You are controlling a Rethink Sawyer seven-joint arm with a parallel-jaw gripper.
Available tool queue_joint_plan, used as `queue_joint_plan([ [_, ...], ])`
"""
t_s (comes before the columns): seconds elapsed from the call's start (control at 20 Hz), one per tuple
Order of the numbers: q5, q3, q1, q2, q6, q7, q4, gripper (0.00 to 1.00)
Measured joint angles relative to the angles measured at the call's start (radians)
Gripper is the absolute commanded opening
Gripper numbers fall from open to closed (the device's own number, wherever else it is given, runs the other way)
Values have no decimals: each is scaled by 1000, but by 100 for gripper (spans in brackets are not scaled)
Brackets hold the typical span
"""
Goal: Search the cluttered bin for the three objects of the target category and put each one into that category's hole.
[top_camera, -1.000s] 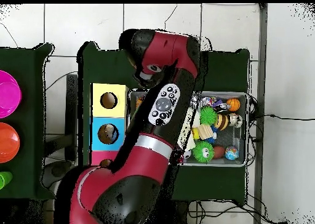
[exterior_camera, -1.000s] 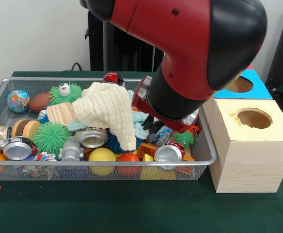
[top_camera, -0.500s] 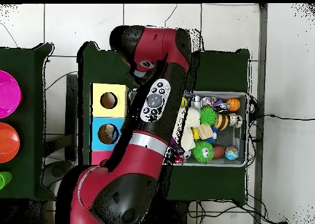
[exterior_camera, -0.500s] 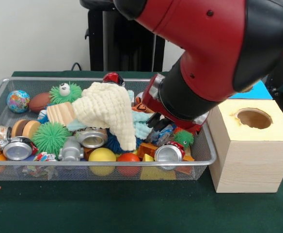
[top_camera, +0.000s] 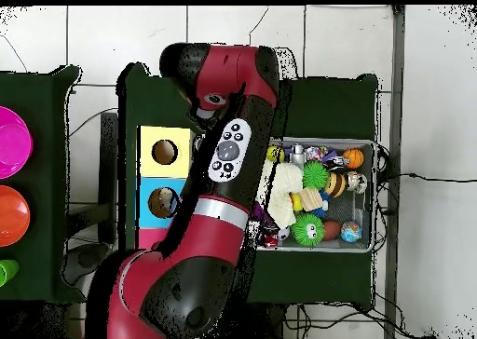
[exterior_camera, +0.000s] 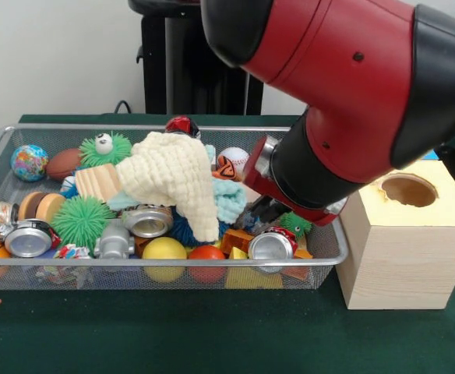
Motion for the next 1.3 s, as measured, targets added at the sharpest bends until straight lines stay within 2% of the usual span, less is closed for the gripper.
queue_joint_plan([
  [0.3, 0, 20, 0, 11, 0, 0, 0, 0],
  [0.35, 0, 28, 0, 14, 0, 0, 0, 100],
  [1.0, 0, 43, 0, 23, 1, 0, -6, 100],
  [1.3, 0, 43, -1, 33, 39, 0, -27, 100],
])
